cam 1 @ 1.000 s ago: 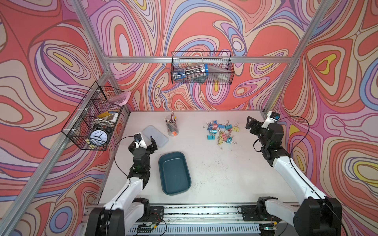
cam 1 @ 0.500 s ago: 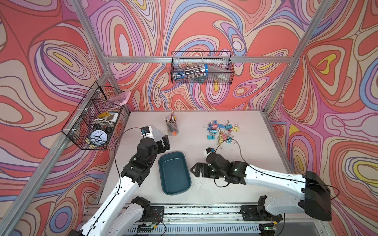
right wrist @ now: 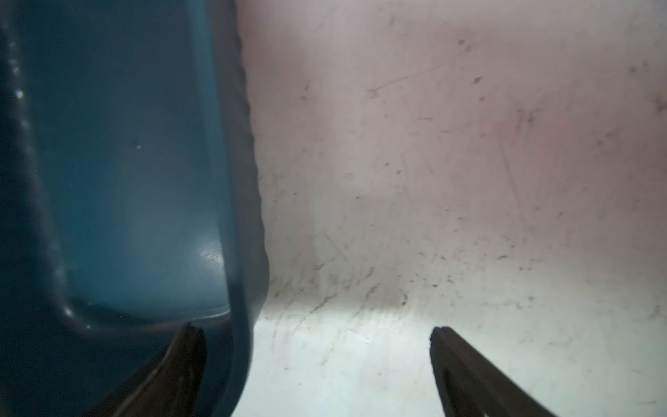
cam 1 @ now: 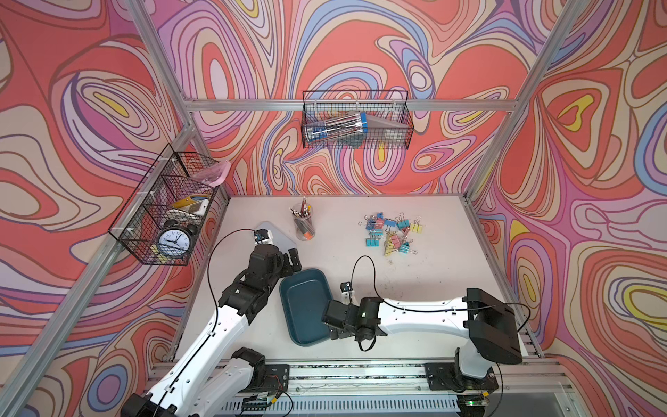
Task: Put the binder clips in the storage box
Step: Adjust the storage box at the center of the board.
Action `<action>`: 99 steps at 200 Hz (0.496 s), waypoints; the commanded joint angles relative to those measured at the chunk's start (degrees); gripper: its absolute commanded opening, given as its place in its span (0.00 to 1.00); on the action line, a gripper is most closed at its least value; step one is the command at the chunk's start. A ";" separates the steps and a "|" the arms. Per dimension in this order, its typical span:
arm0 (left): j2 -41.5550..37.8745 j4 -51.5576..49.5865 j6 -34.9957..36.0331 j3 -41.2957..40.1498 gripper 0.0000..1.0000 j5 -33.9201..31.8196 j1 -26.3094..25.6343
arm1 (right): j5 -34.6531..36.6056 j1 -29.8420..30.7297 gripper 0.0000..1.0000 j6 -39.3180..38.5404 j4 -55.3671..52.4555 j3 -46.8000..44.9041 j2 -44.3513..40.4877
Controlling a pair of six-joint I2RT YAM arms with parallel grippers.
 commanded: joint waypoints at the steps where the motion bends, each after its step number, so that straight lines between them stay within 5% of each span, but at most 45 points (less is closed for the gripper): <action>1: 0.64 -0.97 0.05 0.49 0.99 0.37 -0.16 | 2.61 -5.62 0.98 -3.11 -5.08 -4.40 -4.78; 49: 1.83 0.90 -0.64 -0.03 0.99 2.96 -0.14 | 1.64 -18.33 0.98 -8.69 -3.71 -11.19 -13.41; 82: 1.80 1.59 -0.78 -1.01 0.99 2.77 -0.14 | -3.74 -19.21 0.98 -3.96 0.47 -14.16 -15.38; 99: 1.97 2.50 -1.26 -1.85 0.99 3.07 -0.18 | -10.39 -19.01 0.88 0.84 8.63 -19.06 -17.17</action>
